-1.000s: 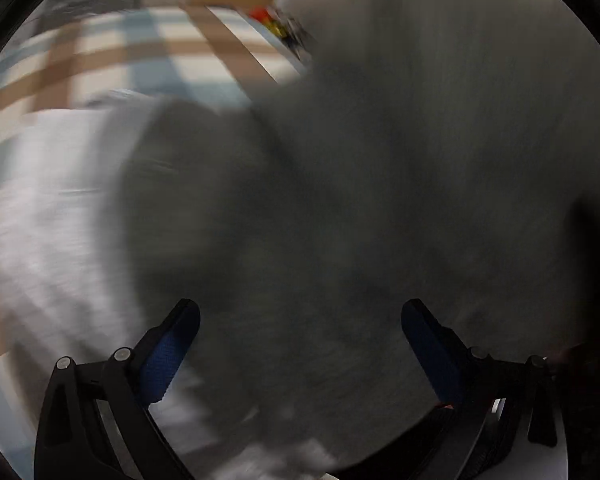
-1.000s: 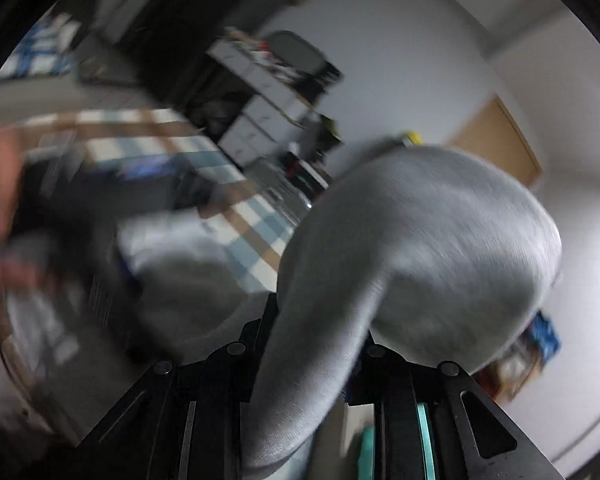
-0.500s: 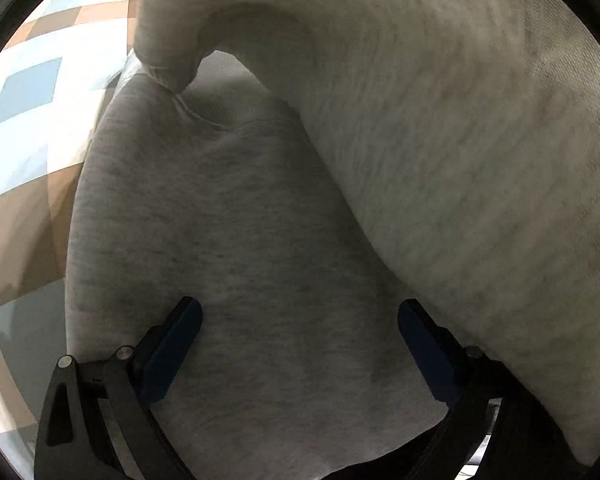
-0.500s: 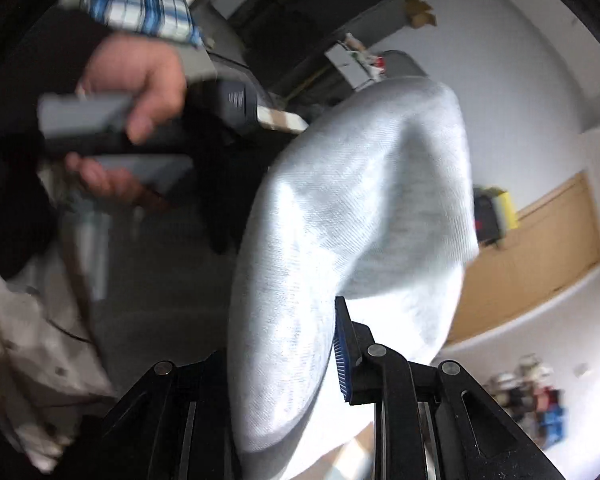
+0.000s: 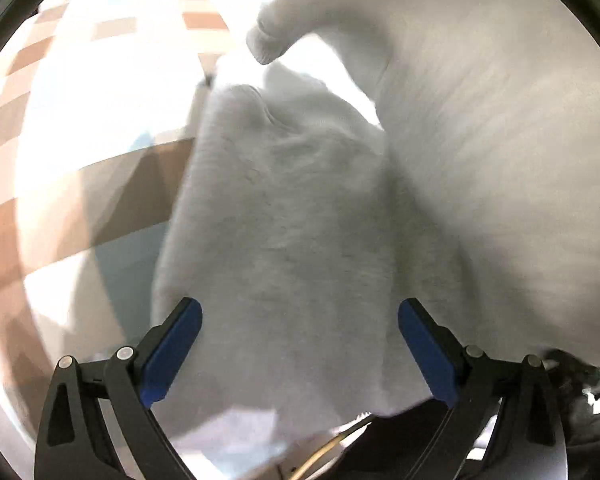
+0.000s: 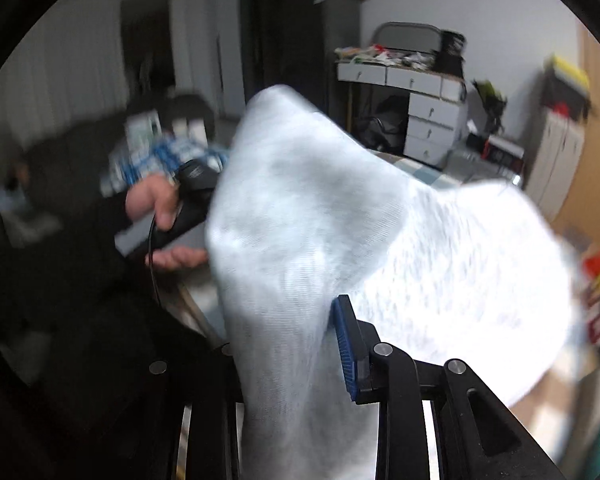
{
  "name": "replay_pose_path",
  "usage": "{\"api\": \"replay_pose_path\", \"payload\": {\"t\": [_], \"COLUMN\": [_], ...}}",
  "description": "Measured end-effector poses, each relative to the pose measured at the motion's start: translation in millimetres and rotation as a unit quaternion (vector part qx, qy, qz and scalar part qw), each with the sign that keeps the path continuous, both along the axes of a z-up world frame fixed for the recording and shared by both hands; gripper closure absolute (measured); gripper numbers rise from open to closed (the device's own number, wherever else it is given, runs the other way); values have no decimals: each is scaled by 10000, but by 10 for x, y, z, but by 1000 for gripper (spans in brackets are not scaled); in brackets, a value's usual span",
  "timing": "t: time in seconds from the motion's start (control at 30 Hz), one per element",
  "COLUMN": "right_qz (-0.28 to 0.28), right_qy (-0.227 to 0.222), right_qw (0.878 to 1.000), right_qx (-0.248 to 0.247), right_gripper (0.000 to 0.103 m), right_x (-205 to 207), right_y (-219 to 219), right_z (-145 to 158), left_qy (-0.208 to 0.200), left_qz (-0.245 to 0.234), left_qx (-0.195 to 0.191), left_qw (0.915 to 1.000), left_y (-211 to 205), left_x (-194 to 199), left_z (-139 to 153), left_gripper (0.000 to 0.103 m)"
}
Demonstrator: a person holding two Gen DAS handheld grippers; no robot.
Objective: Fold large clothes
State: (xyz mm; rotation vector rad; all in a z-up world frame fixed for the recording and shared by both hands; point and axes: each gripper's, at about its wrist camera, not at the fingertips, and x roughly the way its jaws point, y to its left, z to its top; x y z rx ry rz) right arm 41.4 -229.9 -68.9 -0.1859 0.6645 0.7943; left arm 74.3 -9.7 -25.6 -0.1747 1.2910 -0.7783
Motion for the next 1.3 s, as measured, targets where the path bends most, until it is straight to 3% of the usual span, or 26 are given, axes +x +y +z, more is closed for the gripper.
{"api": "replay_pose_path", "payload": {"t": [0.13,0.23,0.27,0.3,0.4,0.47,0.5,0.57,0.67,0.77,0.83,0.9,1.0,1.03,1.07,1.13,1.2,1.3], "right_qz": [196,316,315,301,210,147,116,-14,-111,-39,-129,-188,-228,-336,-555,-946,-1183,-1310], "right_qy": [-10,191,278,381,648,710,761,874,1085,1392,1295,1129,1202,1075,820,411,222,239], "right_qw": [9986,9972,9967,9961,9939,9945,9950,9957,9938,9865,9835,9810,9760,9774,9805,9837,9880,9911], "right_qx": [-483,-649,-701,-736,-868,-753,-635,-304,202,862,1255,1569,1801,1788,1695,1471,964,-80], "right_gripper": [73,73,73,73,73,72,72,73,70,50,21,6,7,8,8,8,7,7], "right_x": [-68,-48,-33,-13,21,75,102,125,83,63,-11,-84,-78,-62,-22,149,485,1212], "right_y": [221,385,435,481,552,534,525,442,225,-18,-233,-469,-803,-914,-1060,-1282,-1356,-1251], "right_z": [-164,-304,-369,-430,-683,-724,-730,-686,-600,-528,-433,-346,-214,-134,-6,235,456,608], "left_qy": [-71,-48,-80,-127,-449,-684,-835,-732,210,659,754,771,557,474,440,494,433,346], "left_qz": [582,837,870,894,972,1035,885,511,-195,-348,-365,-416,-664,-801,-934,-1037,-1056,-925], "left_qx": [-383,-406,-250,-153,-226,-447,-474,-323,26,-99,-321,-455,-188,17,140,285,316,217], "left_qw": [9975,9956,9959,9958,9940,9913,9914,9955,9996,9972,9960,9951,9961,9957,9946,9930,9930,9949], "left_y": [568,844,914,769,624,607,503,143,-207,-309,-317,-337,-454,-513,-560,-601,-628,-552], "left_x": [-102,-160,-146,-142,-235,-238,-228,-153,-63,-120,-140,-173,-285,-336,-379,-432,-508,-504], "left_z": [231,335,380,307,661,543,611,478,55,-202,-289,-311,-297,-332,-349,-440,-406,-407], "left_gripper": [8,8,8,8,8,6,6,6,6,6,6,6,7,15,35,61,64,79]}}
